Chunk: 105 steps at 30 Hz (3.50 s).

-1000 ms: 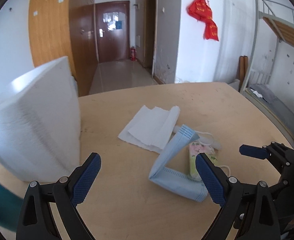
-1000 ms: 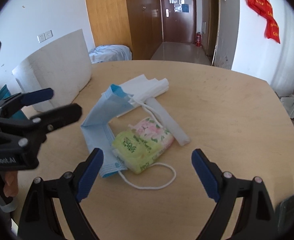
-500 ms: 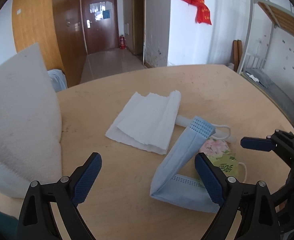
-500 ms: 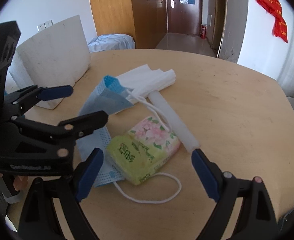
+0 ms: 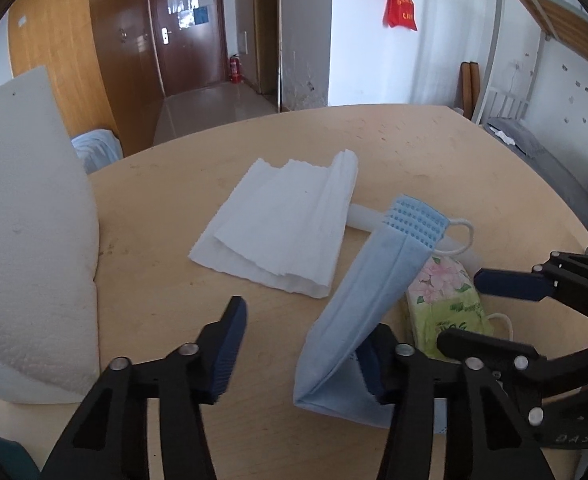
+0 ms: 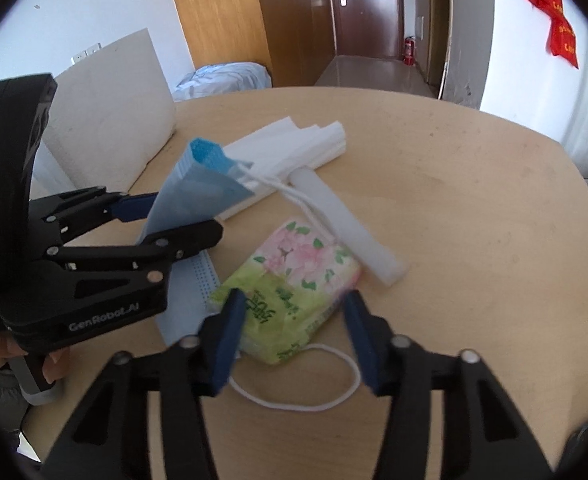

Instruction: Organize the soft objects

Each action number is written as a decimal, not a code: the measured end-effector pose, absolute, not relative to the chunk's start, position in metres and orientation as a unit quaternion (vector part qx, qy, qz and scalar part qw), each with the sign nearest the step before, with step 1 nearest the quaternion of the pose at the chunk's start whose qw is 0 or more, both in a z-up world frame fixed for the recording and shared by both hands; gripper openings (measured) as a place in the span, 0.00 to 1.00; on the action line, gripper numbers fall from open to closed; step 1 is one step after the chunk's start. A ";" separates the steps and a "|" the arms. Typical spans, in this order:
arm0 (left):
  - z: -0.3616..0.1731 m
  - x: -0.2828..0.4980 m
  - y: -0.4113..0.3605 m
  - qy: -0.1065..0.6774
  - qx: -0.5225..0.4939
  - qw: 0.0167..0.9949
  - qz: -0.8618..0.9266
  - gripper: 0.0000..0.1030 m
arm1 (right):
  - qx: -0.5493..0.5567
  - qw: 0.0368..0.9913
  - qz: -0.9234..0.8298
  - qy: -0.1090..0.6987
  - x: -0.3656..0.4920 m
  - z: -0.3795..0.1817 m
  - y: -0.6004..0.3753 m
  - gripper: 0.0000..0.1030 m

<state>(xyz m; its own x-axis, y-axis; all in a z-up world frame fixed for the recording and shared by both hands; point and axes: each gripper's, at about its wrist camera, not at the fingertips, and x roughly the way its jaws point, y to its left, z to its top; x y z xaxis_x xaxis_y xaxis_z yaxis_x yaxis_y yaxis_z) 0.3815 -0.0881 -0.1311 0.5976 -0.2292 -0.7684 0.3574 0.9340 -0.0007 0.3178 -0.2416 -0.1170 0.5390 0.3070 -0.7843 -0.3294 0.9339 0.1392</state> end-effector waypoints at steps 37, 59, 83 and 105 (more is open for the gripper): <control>-0.112 0.363 -0.082 0.382 0.099 0.907 -0.150 0.08 | 0.057 0.910 0.166 0.377 0.301 -0.076 -0.293 0.15; -0.104 0.341 -0.061 0.359 0.099 0.917 -0.142 0.08 | 0.010 0.900 0.132 0.415 0.291 -0.104 -0.291 0.72; -0.101 0.329 -0.040 0.352 0.090 0.922 -0.136 0.08 | -0.066 0.883 0.151 0.439 0.293 -0.121 -0.248 0.61; -0.096 0.323 -0.030 0.343 0.078 0.925 -0.145 0.08 | -0.101 0.894 0.171 0.402 0.279 -0.102 -0.250 0.81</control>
<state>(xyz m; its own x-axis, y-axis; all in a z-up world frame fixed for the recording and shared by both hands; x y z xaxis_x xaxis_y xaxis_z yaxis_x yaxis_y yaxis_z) 0.3229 -0.0302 -0.0961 0.7226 -0.2143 -0.6572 0.3213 0.9459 0.0448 0.2790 -0.2496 -0.1024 0.6184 0.2237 -0.7534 -0.3862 0.9214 -0.0435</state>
